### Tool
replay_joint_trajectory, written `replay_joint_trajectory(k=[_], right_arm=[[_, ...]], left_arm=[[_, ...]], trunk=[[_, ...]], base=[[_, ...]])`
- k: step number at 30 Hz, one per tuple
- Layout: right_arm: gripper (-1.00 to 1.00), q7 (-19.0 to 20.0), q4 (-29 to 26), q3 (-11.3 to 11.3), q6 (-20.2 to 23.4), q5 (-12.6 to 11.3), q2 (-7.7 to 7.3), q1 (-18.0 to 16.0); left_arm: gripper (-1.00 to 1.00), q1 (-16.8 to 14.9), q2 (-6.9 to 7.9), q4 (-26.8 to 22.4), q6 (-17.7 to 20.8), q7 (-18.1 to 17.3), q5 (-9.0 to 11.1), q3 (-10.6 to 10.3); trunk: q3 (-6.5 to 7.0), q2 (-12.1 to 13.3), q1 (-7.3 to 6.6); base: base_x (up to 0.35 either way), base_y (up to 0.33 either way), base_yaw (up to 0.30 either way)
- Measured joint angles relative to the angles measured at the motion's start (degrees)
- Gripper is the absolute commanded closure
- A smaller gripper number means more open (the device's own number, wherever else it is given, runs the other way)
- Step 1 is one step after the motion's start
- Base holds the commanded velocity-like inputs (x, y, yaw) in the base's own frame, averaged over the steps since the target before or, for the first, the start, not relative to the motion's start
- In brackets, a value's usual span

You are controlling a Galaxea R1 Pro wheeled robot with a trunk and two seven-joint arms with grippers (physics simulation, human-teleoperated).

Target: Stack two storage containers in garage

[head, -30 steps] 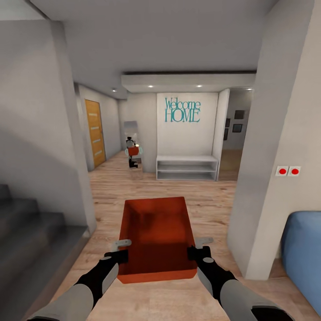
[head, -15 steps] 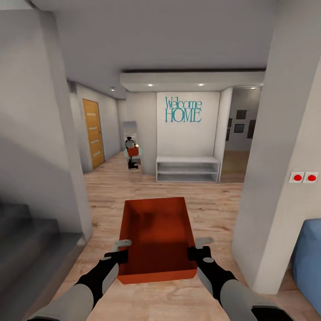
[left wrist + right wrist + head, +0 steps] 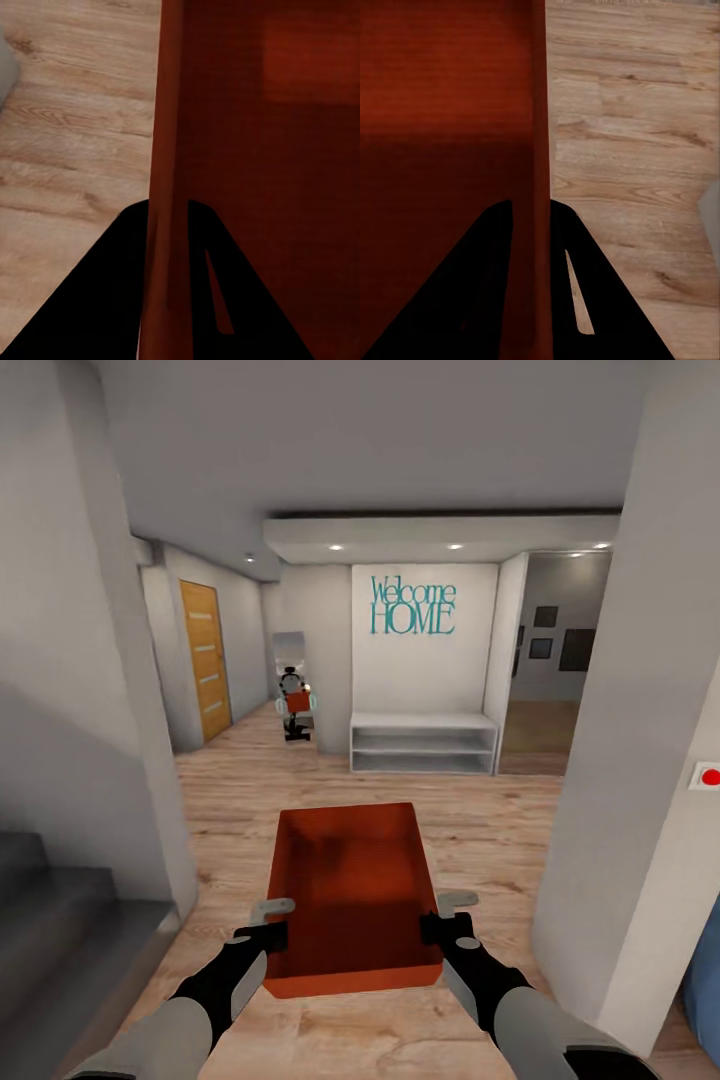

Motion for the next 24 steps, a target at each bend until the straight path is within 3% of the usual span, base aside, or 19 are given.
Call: replay_joint_trajectory(k=[24], right_arm=[[1.0, -0.04, 0.01, 0.07, -0.19, -0.03, 0.0, 0.01]], left_arm=[[1.0, 0.0, 0.0, 0.12, -0.33, -0.03, 0.05, 0.01]], trunk=[[0.0, 0.0, 0.0]], base=[[0.321, 0.0, 0.0]])
